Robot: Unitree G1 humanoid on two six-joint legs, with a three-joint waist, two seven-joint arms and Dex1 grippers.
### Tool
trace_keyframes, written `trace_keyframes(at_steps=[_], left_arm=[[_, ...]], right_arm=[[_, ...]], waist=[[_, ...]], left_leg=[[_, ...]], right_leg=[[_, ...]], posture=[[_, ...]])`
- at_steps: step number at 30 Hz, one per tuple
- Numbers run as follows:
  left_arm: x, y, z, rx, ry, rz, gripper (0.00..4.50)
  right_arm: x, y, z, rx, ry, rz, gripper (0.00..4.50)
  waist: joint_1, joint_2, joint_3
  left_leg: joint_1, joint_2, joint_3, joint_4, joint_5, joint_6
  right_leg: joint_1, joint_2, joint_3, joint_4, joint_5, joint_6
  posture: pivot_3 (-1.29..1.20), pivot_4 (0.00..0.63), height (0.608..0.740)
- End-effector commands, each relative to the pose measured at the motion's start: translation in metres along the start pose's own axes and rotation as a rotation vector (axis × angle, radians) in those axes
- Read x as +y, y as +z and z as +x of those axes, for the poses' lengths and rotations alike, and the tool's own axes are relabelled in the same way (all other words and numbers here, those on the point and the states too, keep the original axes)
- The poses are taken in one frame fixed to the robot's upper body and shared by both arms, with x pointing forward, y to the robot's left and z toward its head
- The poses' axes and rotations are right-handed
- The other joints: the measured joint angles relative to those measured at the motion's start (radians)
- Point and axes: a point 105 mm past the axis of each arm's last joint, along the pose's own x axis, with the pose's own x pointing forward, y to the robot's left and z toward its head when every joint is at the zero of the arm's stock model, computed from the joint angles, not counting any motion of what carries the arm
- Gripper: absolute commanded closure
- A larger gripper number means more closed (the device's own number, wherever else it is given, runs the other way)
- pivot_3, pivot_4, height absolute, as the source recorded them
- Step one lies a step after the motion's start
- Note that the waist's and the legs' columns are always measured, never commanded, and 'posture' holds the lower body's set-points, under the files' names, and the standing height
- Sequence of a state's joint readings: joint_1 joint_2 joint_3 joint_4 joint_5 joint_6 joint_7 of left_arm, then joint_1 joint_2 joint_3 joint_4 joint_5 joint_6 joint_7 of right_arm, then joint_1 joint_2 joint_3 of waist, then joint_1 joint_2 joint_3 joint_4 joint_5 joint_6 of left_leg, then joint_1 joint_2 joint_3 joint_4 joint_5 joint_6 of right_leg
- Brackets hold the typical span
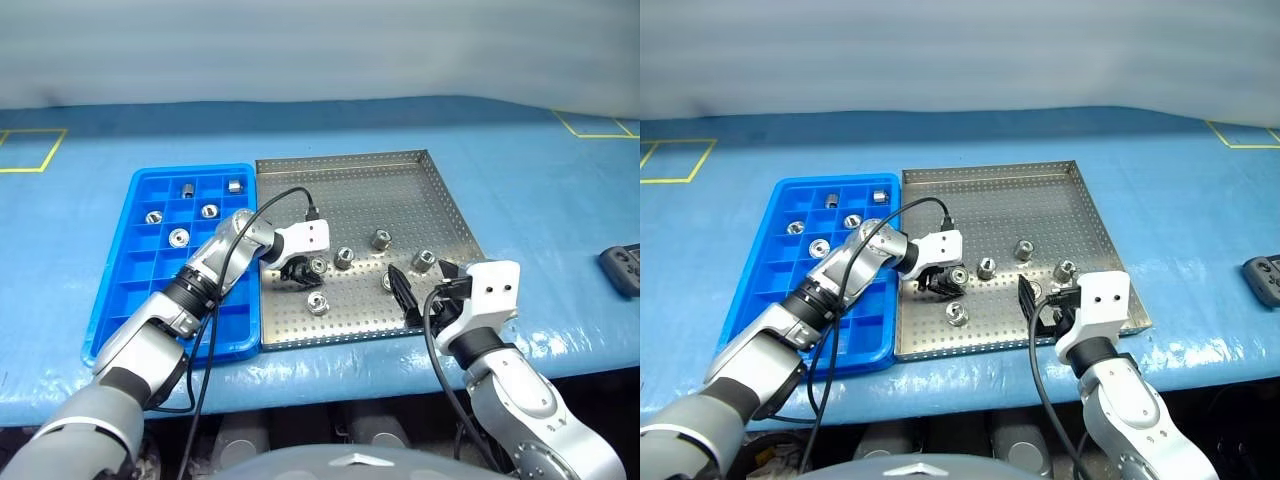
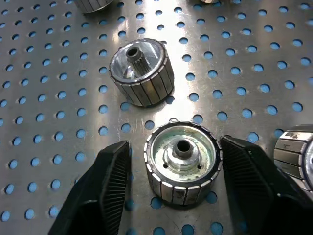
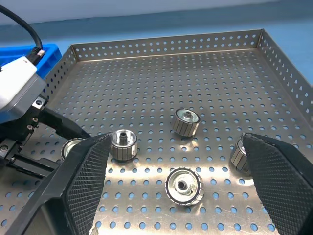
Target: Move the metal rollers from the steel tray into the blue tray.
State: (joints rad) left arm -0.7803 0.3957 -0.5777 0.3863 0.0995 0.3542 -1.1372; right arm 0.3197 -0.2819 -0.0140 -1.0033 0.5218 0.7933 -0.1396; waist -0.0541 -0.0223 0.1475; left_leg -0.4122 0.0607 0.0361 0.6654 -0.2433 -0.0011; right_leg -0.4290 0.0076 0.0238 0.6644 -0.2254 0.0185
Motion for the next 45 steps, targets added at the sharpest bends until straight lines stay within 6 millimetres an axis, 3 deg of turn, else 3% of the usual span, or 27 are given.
trace_keyframes(at_steps=[1,7,10,16,20,27,31,35,40,45], left_arm=[[0.003,0.012,-0.006,-0.026,0.001,0.040,2.80],[0.009,0.019,-0.017,-0.082,0.038,0.004,2.80],[0.024,0.030,-0.036,-0.232,0.159,-0.154,2.80],[0.035,0.032,-0.081,-0.410,0.403,-0.334,2.80],[0.043,0.018,-0.120,-0.516,0.703,-0.460,2.80],[0.026,-0.030,-0.169,-0.489,1.157,-0.641,2.80],[0.013,-0.052,-0.182,-0.442,1.328,-0.697,2.80],[0.005,-0.061,-0.184,-0.421,1.405,-0.721,2.80],[0.002,-0.071,-0.177,-0.394,1.432,-0.749,2.80],[0.003,-0.079,-0.166,-0.376,1.424,-0.805,2.80]], right_arm=[[0.004,0.016,-0.003,-0.070,0.017,-0.008,0.00],[0.006,0.018,-0.001,-0.072,0.032,-0.014,0.00],[0.013,0.025,0.008,-0.095,0.092,-0.034,0.00],[0.026,0.030,0.023,-0.090,0.210,-0.085,0.00],[0.036,0.033,0.031,-0.088,0.297,-0.118,0.00],[0.052,0.033,0.044,-0.068,0.451,-0.189,0.00],[0.063,0.033,0.052,-0.062,0.537,-0.216,0.00],[0.077,0.033,0.057,-0.079,0.598,-0.229,0.00],[0.095,0.028,0.057,-0.091,0.671,-0.242,0.00],[0.100,0.025,0.054,-0.093,0.685,-0.223,0.00]], waist=[[-0.002,0.000,0.000],[-0.004,0.000,0.000],[-0.007,0.000,0.000],[0.003,0.000,0.000],[0.028,0.000,0.000],[0.076,0.000,0.000],[0.111,-0.001,0.001],[0.145,-0.001,0.001],[0.166,-0.001,0.001],[0.175,-0.001,0.001]], left_leg=[[0.000,0.000,0.000,0.000,0.000,0.000],[0.000,0.000,0.000,0.000,0.000,0.000],[0.000,0.000,-0.001,0.000,0.000,0.000],[0.000,0.001,-0.003,0.000,0.000,0.000],[0.000,0.001,-0.004,0.000,0.000,0.000],[0.001,0.000,-0.004,0.001,0.000,0.000],[0.001,0.000,-0.004,0.001,0.000,0.000],[0.000,0.000,-0.004,0.001,0.000,0.000],[-0.001,0.000,-0.004,0.001,0.000,0.000],[-0.001,0.000,-0.004,0.001,0.000,0.000]], right_leg=[[0.000,0.000,0.000,0.000,0.000,0.000],[0.000,0.000,0.000,0.001,0.000,0.000],[0.000,0.000,0.000,0.001,0.002,0.003],[0.000,0.000,0.001,0.002,0.002,0.004],[0.000,0.000,0.000,0.002,0.002,0.004],[0.001,0.000,-0.002,0.001,0.003,0.004],[0.001,-0.001,-0.002,0.001,0.003,0.004],[0.002,-0.001,-0.005,0.001,0.003,0.004],[0.002,-0.001,-0.006,-0.001,0.003,0.003],[0.002,-0.001,-0.006,-0.001,0.003,0.004]], posture=[[-0.11,0.150,0.740],[-0.09,0.150,0.740],[-0.05,0.150,0.740],[0.01,0.150,0.740],[0.09,0.150,0.740],[0.21,0.150,0.740],[0.28,0.150,0.740],[0.31,0.150,0.740],[0.31,0.150,0.740],[0.29,0.150,0.740]])
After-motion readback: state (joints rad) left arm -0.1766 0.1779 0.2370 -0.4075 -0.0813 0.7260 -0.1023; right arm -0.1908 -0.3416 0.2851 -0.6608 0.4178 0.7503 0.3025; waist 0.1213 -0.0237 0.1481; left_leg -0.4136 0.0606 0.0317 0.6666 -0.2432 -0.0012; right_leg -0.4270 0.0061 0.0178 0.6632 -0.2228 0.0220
